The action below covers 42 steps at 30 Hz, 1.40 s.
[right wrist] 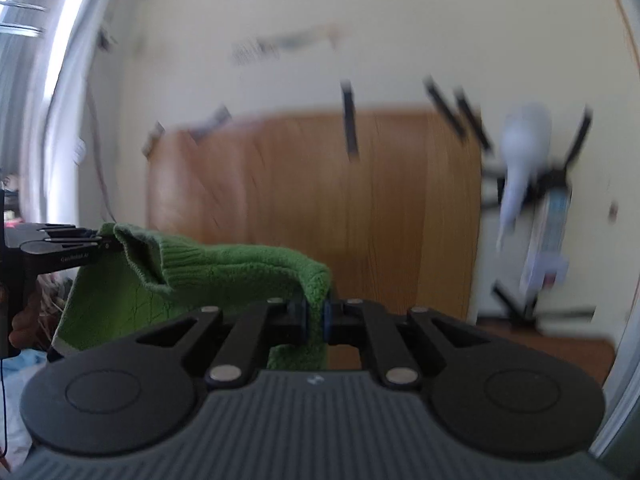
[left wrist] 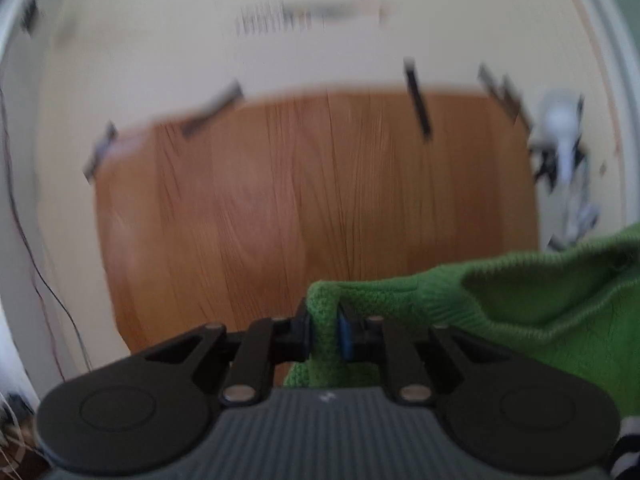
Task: Fold small clothes
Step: 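Lay the sweater flat on the bed and open both tools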
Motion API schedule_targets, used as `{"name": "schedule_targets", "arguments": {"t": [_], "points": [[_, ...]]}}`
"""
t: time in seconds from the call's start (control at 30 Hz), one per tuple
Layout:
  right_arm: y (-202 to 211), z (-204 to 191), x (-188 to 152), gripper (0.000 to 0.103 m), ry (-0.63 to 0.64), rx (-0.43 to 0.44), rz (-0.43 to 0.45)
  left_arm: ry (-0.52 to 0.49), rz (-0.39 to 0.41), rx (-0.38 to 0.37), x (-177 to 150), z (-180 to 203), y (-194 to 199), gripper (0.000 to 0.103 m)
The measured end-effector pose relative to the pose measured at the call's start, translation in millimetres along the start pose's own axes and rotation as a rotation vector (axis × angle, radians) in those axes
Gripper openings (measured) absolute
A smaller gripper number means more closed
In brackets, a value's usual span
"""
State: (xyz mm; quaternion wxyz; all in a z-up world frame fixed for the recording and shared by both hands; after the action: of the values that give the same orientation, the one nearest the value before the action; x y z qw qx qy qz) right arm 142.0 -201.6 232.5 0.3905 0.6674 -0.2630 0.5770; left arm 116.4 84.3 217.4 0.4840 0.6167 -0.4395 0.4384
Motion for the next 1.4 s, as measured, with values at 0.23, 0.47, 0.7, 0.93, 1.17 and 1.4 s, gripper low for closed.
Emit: {"name": "schedule_targets", "arguments": {"t": [0.23, 0.47, 0.7, 0.93, 1.17, 1.4], "points": [[-121.5, 39.6, -159.0, 0.033, -0.11, -0.127, -0.345, 0.03, -0.477, 0.052, -175.5, 34.3, -137.0, 0.026], [-51.8, 17.2, -216.5, 0.037, -0.159, 0.034, -0.4, 0.165, -0.422, 0.028, -231.1, -43.1, -67.5, 0.028], [-39.3, -11.8, -265.3, 0.037, -0.208, 0.05, -0.534, 0.142, -0.444, 0.051, -261.9, -67.7, -35.4, 0.048], [-22.4, -15.2, -224.7, 0.008, -0.054, -0.049, -0.444, 0.167, -0.414, 0.042, -247.9, -66.8, -27.1, 0.049], [10.2, 126.8, -172.4, 0.01, 0.133, -0.565, -0.468, 0.213, -0.412, 0.09, -245.2, -83.1, -29.5, 0.051], [12.2, 143.7, -175.5, 0.029, -0.097, -0.553, -0.391, 0.161, -0.428, 0.121, -248.1, -88.3, -28.7, 0.058]]}}
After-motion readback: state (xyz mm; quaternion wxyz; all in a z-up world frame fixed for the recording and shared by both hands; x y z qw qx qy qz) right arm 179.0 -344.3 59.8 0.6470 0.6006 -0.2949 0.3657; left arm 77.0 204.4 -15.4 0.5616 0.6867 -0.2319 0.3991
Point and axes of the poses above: each gripper's, at about its wrist camera, not at the fingertips, and y roughly against the way its jaws point, z to its right, x to its top, the point moved 6 cm from there along -y, roughly the way its jaws point, and after that the axes turned 6 degrees about x, right-handed, at the moved point
